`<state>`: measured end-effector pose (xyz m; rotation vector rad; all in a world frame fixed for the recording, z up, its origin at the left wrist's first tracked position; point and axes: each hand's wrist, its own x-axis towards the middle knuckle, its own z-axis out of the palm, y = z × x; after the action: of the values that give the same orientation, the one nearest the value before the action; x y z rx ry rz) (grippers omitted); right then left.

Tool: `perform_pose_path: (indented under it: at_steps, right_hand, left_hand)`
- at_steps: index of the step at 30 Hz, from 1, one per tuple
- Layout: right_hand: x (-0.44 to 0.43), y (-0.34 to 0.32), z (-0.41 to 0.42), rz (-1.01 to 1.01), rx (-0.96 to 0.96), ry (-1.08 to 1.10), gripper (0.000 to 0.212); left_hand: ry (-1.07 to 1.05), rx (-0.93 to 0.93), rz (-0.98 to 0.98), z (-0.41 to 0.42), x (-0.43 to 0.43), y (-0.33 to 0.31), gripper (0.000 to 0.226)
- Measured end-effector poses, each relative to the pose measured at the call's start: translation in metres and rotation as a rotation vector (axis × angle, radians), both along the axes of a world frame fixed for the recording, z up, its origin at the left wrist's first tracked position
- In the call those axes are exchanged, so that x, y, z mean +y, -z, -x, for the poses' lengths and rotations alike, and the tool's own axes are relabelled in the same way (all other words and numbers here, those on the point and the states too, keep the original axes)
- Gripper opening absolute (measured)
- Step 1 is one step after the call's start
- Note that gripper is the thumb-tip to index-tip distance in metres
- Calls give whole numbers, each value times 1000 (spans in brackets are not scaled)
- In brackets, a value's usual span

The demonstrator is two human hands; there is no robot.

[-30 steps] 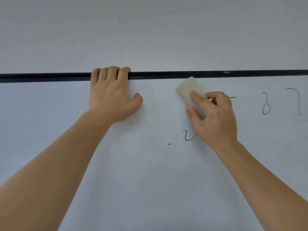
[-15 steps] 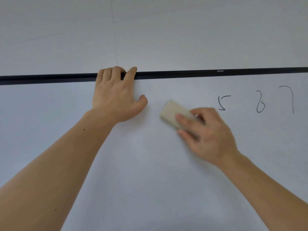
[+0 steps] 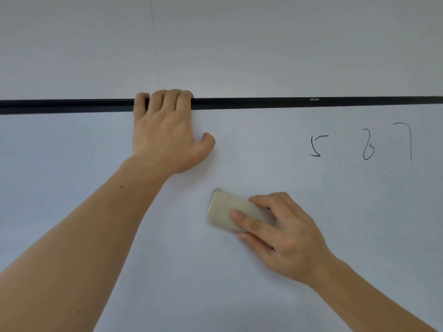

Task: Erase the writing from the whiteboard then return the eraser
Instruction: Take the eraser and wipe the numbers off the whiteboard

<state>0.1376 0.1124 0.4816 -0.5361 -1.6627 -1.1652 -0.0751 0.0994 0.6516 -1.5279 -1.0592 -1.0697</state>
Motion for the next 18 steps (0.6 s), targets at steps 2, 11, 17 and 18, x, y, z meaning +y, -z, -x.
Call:
perform_pose_path:
  at_steps: [2,11,17,18]
  right_hand:
    - [2,-9,-15,4,26,31,34]
    - [8,-47,-29,28,610,80,39]
    - [-2,-16,3,2,275,66,37]
    - [-3,-14,2,6,232,71,36]
  left_hand:
    - [2,-6,14,-1,1,0,77]
    - [11,15,48,-2,-2,-1,80]
    - [-46,43,39,-4,-1,-3,74]
    - [-56,33,46,-7,-1,-4,72]
